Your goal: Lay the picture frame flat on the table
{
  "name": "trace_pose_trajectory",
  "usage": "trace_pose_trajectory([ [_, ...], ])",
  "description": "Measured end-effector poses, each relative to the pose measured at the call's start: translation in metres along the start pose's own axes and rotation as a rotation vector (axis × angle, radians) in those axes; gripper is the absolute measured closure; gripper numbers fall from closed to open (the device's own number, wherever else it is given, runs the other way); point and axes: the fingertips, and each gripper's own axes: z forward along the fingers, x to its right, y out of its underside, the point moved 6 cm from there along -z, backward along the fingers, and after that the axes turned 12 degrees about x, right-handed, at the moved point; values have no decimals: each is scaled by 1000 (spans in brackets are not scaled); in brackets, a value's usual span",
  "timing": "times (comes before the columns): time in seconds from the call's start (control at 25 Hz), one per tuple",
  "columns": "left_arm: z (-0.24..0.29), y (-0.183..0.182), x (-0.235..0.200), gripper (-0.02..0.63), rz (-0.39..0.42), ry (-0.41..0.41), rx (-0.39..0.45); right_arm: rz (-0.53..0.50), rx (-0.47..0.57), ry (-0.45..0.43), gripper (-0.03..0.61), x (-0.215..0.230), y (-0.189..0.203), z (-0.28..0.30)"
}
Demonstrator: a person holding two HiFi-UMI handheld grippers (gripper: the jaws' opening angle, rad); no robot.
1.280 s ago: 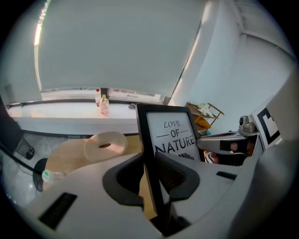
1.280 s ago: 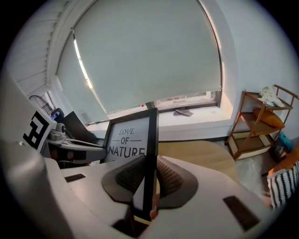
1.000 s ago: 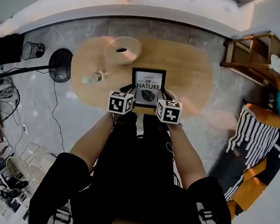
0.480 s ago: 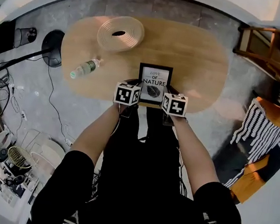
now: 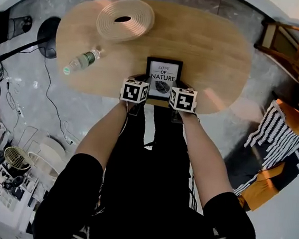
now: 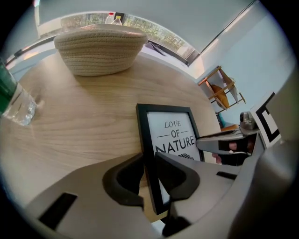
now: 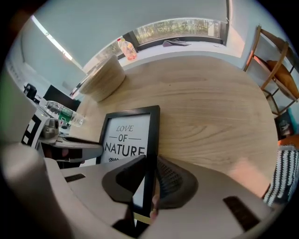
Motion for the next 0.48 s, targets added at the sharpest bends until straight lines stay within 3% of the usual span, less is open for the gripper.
trace_pose_trajectory([
  [0.24,3,5,-1,520,9,-12,34,-6,-3,0,488,0,8,10],
  [0.36,1,5,-4,517,-25,16,61,34,-9,1,486,4,4,8],
  [0.48,-17,-3,-13,479,-25,-4,114,55,11,25,431,7,-2,-3],
])
